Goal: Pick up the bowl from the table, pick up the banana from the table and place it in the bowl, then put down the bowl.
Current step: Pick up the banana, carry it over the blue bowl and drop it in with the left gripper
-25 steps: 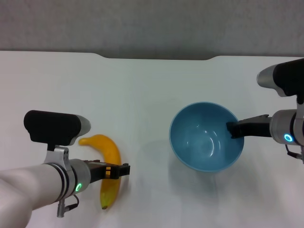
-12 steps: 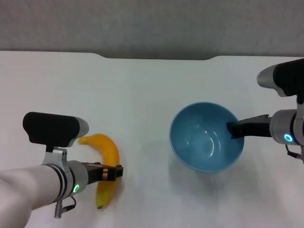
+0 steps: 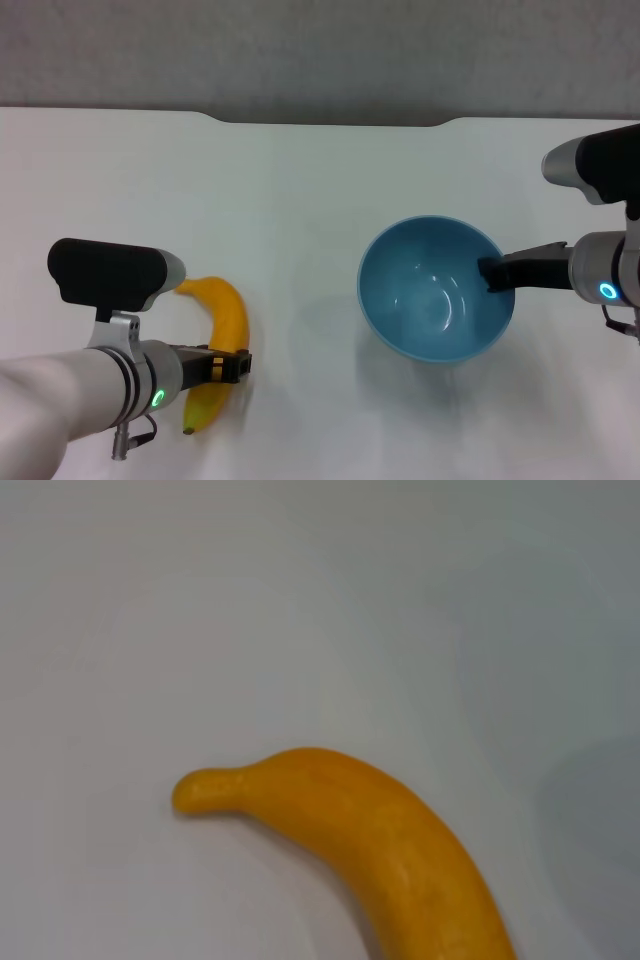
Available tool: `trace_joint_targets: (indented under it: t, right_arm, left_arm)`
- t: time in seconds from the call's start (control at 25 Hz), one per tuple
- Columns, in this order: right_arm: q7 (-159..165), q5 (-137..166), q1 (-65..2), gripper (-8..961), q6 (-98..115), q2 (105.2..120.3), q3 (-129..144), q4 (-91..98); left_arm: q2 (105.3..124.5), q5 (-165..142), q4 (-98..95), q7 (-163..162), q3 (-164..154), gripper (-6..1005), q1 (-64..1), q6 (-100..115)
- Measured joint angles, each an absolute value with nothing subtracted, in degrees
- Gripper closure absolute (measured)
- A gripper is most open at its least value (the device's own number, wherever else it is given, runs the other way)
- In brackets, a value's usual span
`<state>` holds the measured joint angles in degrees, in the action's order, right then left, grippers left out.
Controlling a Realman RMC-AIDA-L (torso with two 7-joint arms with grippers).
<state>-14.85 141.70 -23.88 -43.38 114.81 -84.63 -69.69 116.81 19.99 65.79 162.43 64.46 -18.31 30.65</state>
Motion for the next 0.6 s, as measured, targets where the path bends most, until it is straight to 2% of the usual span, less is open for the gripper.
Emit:
trace_joint_targets:
  t: [0.08,0.6]
  right_arm:
    - [-14.86,141.71,-23.86,919,-43.38,114.82,-84.64,-69.69]
    - [-14.99,141.61,-23.79,920,-43.33,114.87,-84.64,-69.29]
  left_arm:
    - [116.81,19.96,65.81,162.43,64.46,490,-18.31,30.64]
    - [116.52,19.85,67.88,162.47,65.8,492,-16.49,30.03]
